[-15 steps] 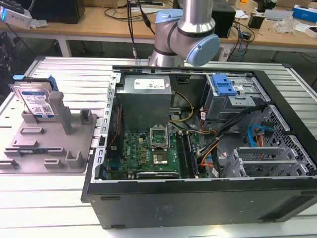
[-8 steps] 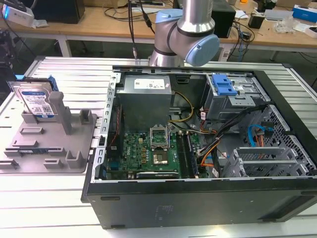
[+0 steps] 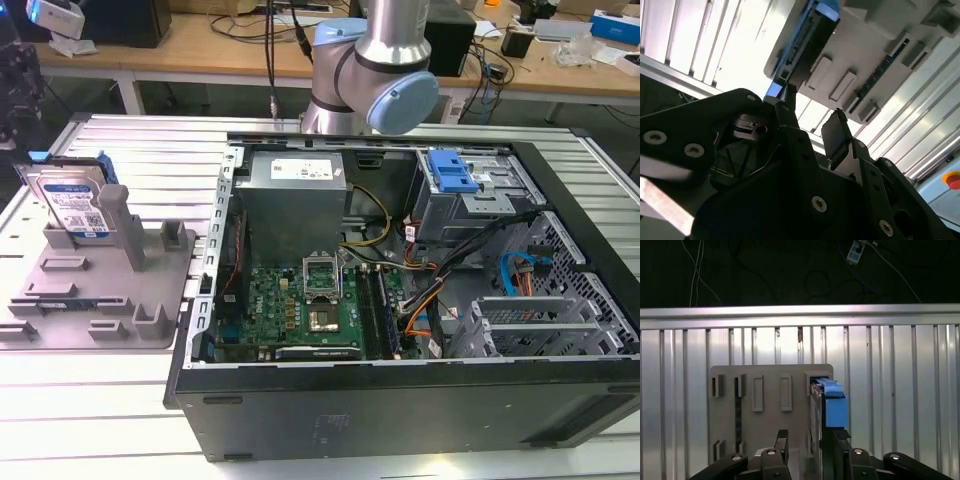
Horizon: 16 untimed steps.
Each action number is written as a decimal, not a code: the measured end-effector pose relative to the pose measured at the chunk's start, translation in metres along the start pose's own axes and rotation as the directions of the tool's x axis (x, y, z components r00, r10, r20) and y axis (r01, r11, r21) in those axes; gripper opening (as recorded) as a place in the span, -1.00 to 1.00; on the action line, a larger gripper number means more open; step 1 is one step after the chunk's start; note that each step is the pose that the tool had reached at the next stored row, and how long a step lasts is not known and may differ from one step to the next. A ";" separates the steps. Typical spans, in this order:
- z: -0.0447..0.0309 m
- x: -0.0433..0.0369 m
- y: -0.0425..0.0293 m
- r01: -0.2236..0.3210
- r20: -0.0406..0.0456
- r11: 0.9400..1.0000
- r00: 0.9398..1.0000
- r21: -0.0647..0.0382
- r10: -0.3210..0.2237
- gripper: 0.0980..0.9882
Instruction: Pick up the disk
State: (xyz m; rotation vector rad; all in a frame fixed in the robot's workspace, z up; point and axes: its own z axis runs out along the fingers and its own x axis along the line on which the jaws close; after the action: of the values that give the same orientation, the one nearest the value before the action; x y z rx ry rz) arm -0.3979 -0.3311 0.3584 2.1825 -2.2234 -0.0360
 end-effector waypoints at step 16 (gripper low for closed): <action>0.0165 -0.0163 0.0175 0.015 -0.014 1.000 1.000 0.020 -0.015 -0.14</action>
State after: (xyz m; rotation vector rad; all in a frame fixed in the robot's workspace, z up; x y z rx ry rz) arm -0.4156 -0.3145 0.3425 2.2028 -2.2099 0.0014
